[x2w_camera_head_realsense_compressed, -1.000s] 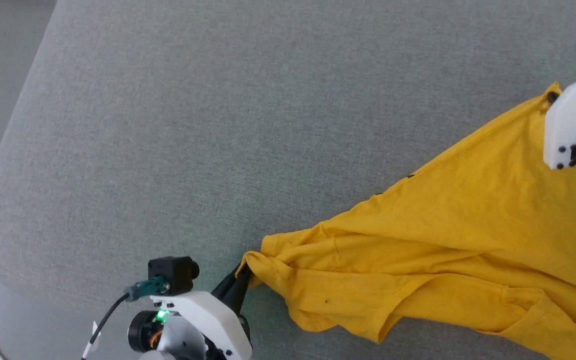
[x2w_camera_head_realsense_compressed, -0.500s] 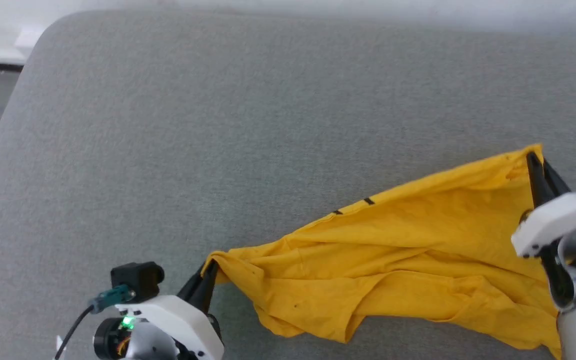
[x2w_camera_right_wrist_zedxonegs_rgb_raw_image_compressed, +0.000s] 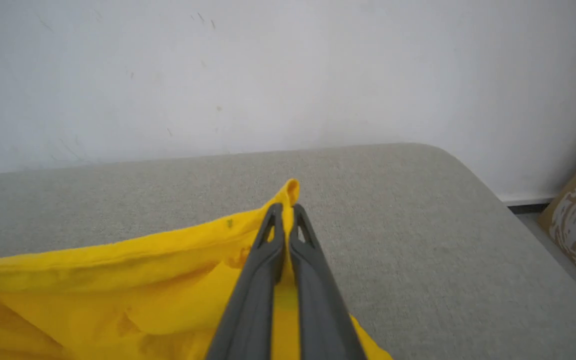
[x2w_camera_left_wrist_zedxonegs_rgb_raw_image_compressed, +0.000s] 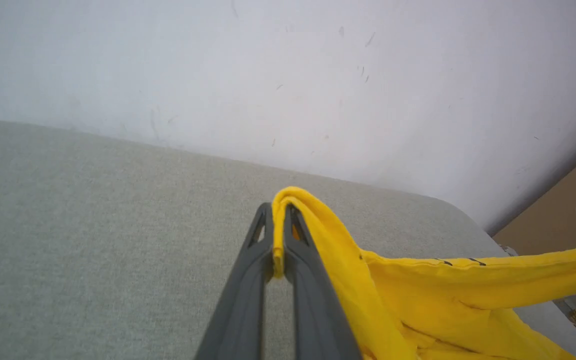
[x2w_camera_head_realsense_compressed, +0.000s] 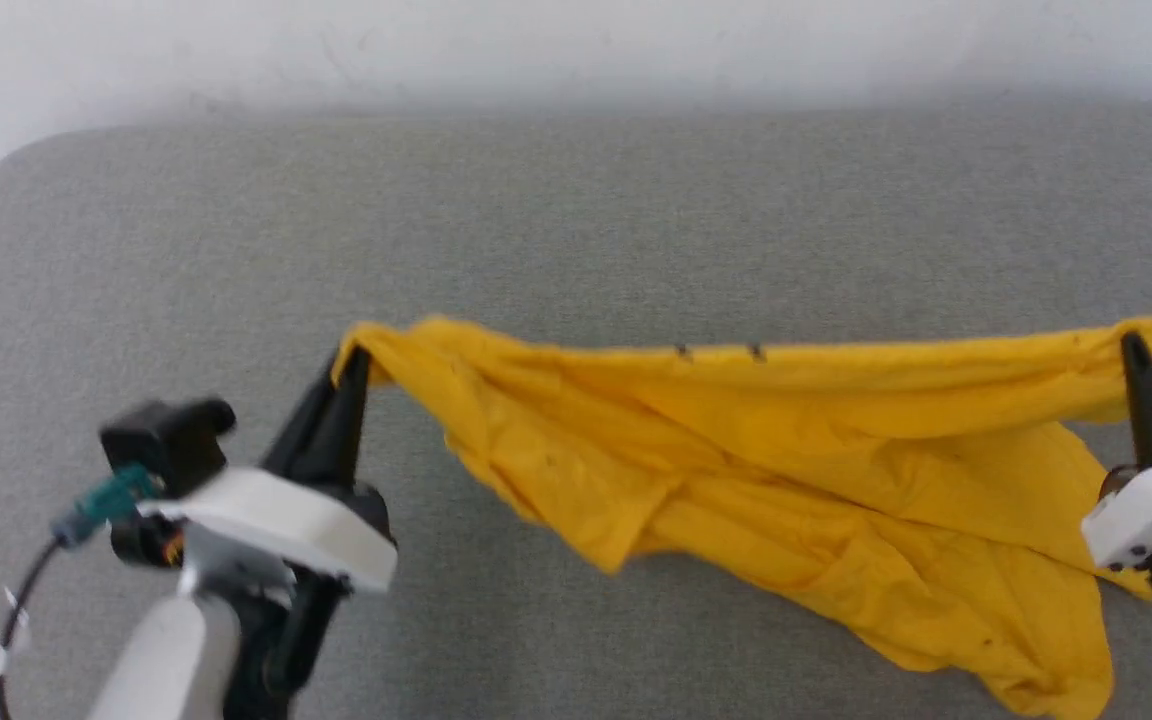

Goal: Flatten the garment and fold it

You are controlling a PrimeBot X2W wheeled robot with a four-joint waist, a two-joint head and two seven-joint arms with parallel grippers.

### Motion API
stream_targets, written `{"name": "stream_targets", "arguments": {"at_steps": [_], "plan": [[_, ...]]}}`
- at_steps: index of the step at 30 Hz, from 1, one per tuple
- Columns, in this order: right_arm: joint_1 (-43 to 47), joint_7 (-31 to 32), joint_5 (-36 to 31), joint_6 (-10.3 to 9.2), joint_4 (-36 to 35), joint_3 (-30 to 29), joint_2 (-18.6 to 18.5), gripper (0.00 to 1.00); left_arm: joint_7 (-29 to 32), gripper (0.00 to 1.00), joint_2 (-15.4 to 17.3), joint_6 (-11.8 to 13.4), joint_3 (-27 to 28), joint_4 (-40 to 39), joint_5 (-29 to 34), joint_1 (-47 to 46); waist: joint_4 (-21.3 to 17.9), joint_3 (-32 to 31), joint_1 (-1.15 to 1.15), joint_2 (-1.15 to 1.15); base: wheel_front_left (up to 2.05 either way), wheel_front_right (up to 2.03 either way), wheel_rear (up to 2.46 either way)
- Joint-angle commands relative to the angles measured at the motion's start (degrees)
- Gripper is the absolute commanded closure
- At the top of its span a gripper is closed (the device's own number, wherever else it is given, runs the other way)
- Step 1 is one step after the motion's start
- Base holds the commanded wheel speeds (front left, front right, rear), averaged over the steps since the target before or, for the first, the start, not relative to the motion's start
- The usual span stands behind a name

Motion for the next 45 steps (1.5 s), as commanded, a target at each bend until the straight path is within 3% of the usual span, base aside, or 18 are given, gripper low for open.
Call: {"name": "stream_targets", "arguments": {"at_steps": [1,6,10,15,20,26,30,39,45], "plan": [[-1.1,0.8,-0.3,-0.09,-1.3,0.1,-0.7,1.00,-0.4,1.00,0.6,-0.4,0.5,-0.5,0.5,-2.2,-1.2,-0.2,0.01,-0.01,0.00,0.00,0.00],[-7.8,8.0,-1.0,-0.09,-6.4,1.4,-5.9,1.00,0.8,1.00,1.2,-1.9,1.9,-1.6,-0.6,-12.9,-3.0,2.0,0.01,-0.01,0.00,0.00,0.00],[-15.6,12.3,-0.7,-0.09,-6.9,3.3,-10.7,1.00,2.5,1.00,-0.2,-2.0,3.2,-2.5,-3.3,-22.8,-4.2,5.3,0.01,-0.01,0.00,0.00,0.00],[-27.9,15.7,0.6,-0.09,-4.6,7.1,-15.2,1.00,5.5,1.00,0.0,-2.2,4.6,-0.1,-4.9,-36.0,-5.7,11.2,0.01,-0.01,0.00,0.00,0.00],[-41.8,16.7,1.0,-0.09,0.3,11.8,-17.4,1.00,7.4,1.00,1.6,-0.9,7.2,6.6,-4.8,-50.9,-7.6,17.8,0.01,-0.01,0.00,0.00,0.00],[-58.8,14.4,-1.1,-0.09,8.4,14.1,-15.7,1.00,3.2,1.00,1.9,1.8,11.4,15.6,-3.5,-68.7,-9.7,24.8,0.01,-0.01,0.00,0.00,0.00],[-67.8,11.2,-4.4,-0.09,13.7,14.2,-13.6,1.00,-1.0,1.00,2.5,1.9,11.7,21.0,-1.4,-78.2,-10.5,27.5,0.01,-0.01,0.00,0.00,0.00],[-80.0,-0.4,-12.1,-0.09,21.3,12.0,-9.9,1.00,-13.6,1.00,3.1,-1.1,10.3,26.4,3.3,-91.9,-10.6,29.6,0.01,-0.01,0.00,0.00,0.00],[-77.0,-4.9,-12.3,-0.09,25.7,13.1,-8.8,1.00,-14.5,1.00,4.4,-4.9,7.8,31.6,4.0,-87.9,-9.0,28.3,0.01,-0.01,0.00,0.00,0.00]]}}
